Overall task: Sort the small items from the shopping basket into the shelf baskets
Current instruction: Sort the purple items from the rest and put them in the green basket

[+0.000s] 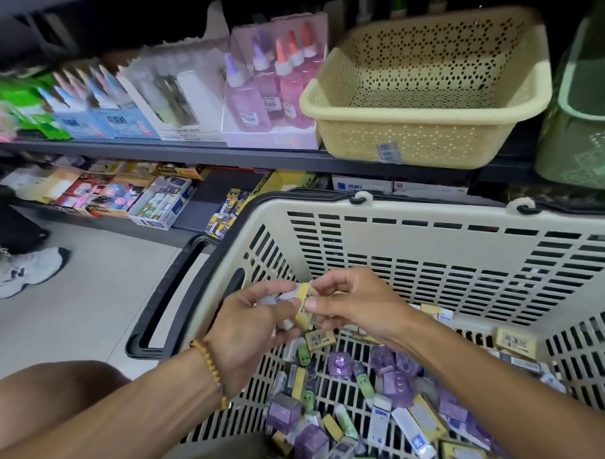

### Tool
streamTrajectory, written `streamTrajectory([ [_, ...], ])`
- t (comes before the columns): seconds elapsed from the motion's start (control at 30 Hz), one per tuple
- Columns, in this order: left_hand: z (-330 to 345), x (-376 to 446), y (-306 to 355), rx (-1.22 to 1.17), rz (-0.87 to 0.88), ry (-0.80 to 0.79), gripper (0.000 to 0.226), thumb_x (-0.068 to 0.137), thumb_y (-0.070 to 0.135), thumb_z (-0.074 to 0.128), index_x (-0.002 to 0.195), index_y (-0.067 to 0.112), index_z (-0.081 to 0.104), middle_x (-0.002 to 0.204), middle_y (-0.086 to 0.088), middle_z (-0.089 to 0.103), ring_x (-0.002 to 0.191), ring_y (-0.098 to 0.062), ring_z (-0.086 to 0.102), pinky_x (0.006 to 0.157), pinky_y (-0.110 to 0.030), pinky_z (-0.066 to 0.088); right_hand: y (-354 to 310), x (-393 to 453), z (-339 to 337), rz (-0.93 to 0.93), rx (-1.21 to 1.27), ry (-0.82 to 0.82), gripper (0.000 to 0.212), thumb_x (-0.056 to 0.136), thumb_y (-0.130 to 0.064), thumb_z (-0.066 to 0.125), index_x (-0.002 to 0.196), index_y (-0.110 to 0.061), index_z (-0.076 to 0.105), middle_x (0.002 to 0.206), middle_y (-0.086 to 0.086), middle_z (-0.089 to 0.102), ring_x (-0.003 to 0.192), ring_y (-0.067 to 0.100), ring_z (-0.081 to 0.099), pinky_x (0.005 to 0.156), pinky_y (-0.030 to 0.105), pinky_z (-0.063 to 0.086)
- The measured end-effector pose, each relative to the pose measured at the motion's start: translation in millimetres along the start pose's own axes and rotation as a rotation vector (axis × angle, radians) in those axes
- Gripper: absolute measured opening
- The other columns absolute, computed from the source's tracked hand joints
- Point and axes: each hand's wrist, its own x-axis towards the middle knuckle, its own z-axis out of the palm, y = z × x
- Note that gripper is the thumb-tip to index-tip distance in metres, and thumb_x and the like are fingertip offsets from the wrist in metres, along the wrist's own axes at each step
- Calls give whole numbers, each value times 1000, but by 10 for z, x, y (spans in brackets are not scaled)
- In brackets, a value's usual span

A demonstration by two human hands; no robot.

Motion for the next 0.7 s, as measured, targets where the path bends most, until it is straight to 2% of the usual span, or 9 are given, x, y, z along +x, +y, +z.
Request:
streamTrajectory([
  [0.1,31,9,9,20,32,12,21,86,-4,64,104,5,67,96,-13,73,71,-20,70,68,-30,61,59,-7,-14,30,93,33,27,74,-13,82,96,-5,68,85,9,71,69,17,70,61,22,56],
  [0.17,35,10,10,23,45,16,21,86,-5,64,104,4,66,98,-15,73,76,-23,72,70,-30,61,116,-21,-59,52,259,20,36,70,-16,80,99,-1,66,80,11,72,64,17,67,57,22,56],
  [0.23,32,2,-4,15,38,18,21,85,-6,64,104,4,66,101,-15,71,85,-29,72,73,-32,61,190,-22,-133,69,383,80,34,75,-14,76,102,2,65,78,14,72,61,17,65,54,21,56],
  [0.3,20,-8,-16,23,31,16,21,85,-6,65,103,5,68,100,-11,70,88,-30,73,76,-34,61,297,-4,-189,114,272,244,20,84,-11,71,99,0,66,79,13,73,59,16,66,52,20,54],
  [0.37,5,-17,-10,16,34,14,22,84,-6,65,102,5,68,91,-6,73,84,-28,74,78,-35,60,434,45,-172,154,-2,420,10,89,-12,68,95,-5,64,80,11,73,57,12,67,53,21,54],
  [0.43,3,-24,6,2,42,15,22,84,-7,65,103,4,68,85,-5,73,81,-27,74,78,-36,60,524,122,-96,123,-149,500,8,91,-15,68,93,-9,62,82,9,72,63,12,69,61,27,59],
  [0.57,20,-39,26,-19,45,15,22,86,-10,61,106,1,65,93,-13,69,79,-26,72,78,-38,60,469,264,10,57,-337,453,11,94,-15,64,100,-8,71,97,7,74,88,21,71,87,39,57],
  [0.63,21,-38,37,-24,47,1,22,88,-10,59,107,0,64,100,-19,69,84,-31,70,76,-36,59,379,224,5,26,-418,419,14,96,-20,61,91,-14,73,90,3,74,81,18,72,82,36,58],
  [0.7,21,-27,47,-14,58,-14,22,88,-9,59,107,2,63,100,-21,70,78,-28,70,78,-35,59,265,104,-7,-24,-358,367,19,98,-28,57,85,-23,70,82,1,72,65,13,71,63,29,57],
])
